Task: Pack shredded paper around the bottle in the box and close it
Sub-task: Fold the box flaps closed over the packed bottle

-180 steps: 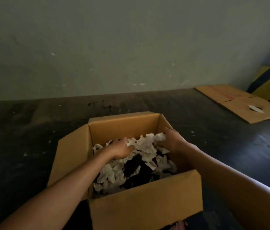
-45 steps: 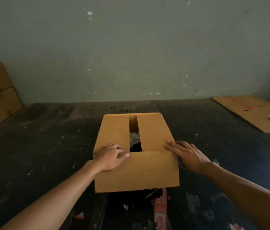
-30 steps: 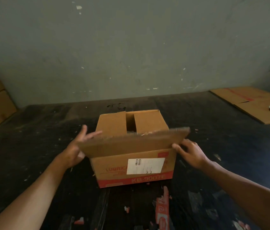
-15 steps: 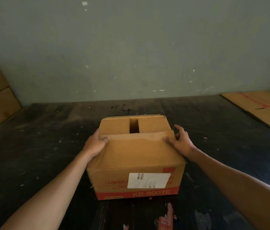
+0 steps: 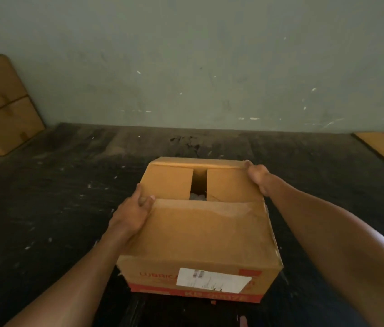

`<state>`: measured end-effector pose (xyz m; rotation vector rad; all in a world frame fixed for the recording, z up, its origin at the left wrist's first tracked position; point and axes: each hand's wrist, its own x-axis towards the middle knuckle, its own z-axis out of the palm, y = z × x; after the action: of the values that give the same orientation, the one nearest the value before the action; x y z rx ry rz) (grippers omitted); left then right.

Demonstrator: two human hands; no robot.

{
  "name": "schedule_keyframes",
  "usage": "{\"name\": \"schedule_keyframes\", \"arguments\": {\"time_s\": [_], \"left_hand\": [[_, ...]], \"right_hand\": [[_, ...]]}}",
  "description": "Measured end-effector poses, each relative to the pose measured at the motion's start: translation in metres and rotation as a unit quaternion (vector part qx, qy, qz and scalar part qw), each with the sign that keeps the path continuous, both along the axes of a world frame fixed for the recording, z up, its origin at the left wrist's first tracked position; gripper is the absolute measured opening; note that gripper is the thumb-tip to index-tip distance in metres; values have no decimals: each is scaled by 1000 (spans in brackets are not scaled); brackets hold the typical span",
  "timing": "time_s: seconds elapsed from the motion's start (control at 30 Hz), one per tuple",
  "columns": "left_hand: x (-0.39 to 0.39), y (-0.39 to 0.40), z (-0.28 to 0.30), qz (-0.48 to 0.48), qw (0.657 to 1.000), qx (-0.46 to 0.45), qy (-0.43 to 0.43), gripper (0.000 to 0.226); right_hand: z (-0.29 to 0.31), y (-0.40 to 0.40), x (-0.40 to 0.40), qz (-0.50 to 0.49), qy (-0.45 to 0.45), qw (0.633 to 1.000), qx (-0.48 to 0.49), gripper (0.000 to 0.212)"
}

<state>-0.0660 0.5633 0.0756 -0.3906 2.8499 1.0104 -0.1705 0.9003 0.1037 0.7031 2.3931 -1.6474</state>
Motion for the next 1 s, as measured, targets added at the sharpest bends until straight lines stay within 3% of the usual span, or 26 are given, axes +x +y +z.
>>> {"name": "schedule_keyframes", "arguments": {"time_s": [0.23, 0.53, 0.7, 0.87, 1.0], "left_hand": [[1, 3, 3, 1, 999, -32, -7, 72], [2, 5, 2, 19, 999, -36, -8, 70], [4, 5, 5, 21, 1000, -13, -9, 69], [9, 7, 10, 42, 999, 6, -10, 74], [17, 11, 15, 59, 998, 8, 5, 77]], "right_hand": [[6, -2, -36, -36, 15, 999, -17, 62], [66, -22, -43, -131, 153, 978, -49, 61], [99, -22, -18, -96, 243, 965, -6, 37], [90, -16, 35, -50, 238, 965, 96, 28], [63, -14, 91, 58, 233, 960, 144, 25]]}}
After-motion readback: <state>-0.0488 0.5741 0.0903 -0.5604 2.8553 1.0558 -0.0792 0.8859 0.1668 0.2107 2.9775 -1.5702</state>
